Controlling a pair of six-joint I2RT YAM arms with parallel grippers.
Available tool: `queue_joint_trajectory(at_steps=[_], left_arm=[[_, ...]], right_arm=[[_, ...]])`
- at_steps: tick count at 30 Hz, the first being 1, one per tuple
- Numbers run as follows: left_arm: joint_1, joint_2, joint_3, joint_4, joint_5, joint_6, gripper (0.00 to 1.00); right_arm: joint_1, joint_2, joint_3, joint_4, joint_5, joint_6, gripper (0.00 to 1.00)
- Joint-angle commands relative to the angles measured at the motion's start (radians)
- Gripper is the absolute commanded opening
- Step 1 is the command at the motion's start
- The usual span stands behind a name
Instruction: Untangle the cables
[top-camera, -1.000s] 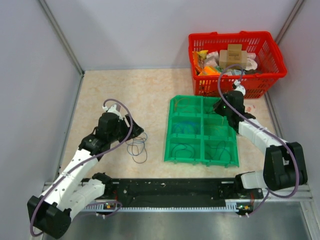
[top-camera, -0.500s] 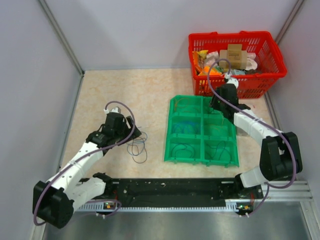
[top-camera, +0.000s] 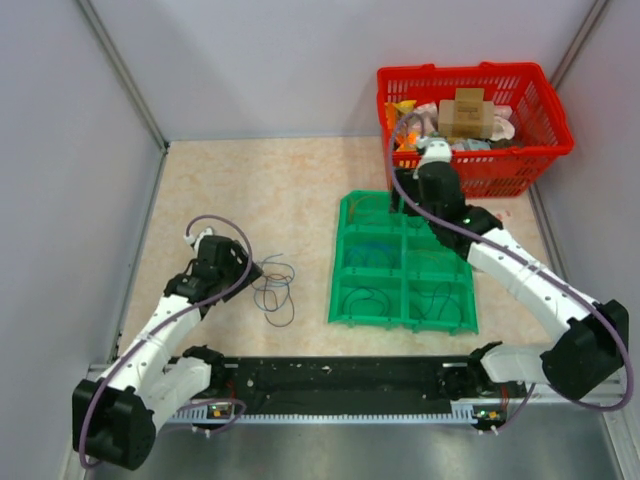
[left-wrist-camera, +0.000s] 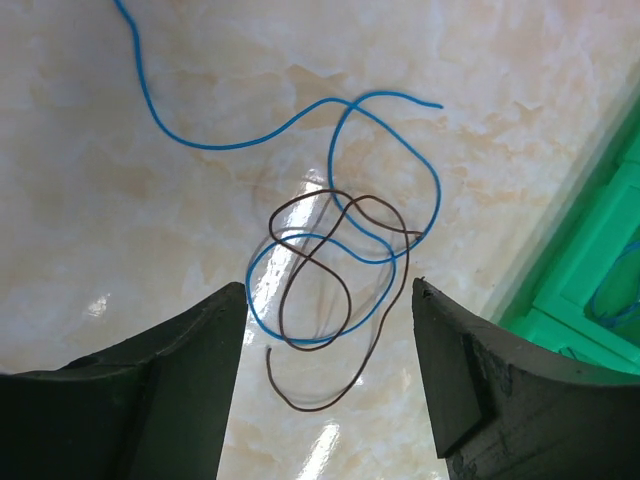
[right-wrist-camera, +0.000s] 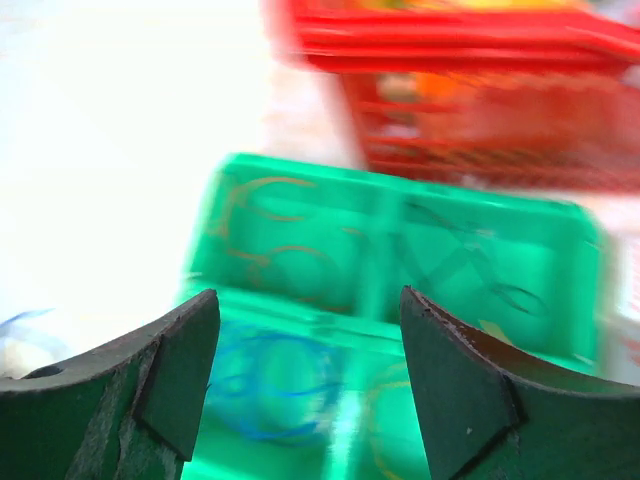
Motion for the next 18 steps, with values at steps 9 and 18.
queue_joint_trajectory(at_steps=[9,18], left_arm=[[0.106,0.045,-0.058,0.082,0.077,-0.017,0.68],[0.269,0.352,0.054,0.155,0.324,0.026,0.72]], right_arm=[[0.517,0.332,0.061,0.438,-0.439,0.256,0.63],[0.555,0.527,0.067,0.462,-0.471,0.29,0.48]])
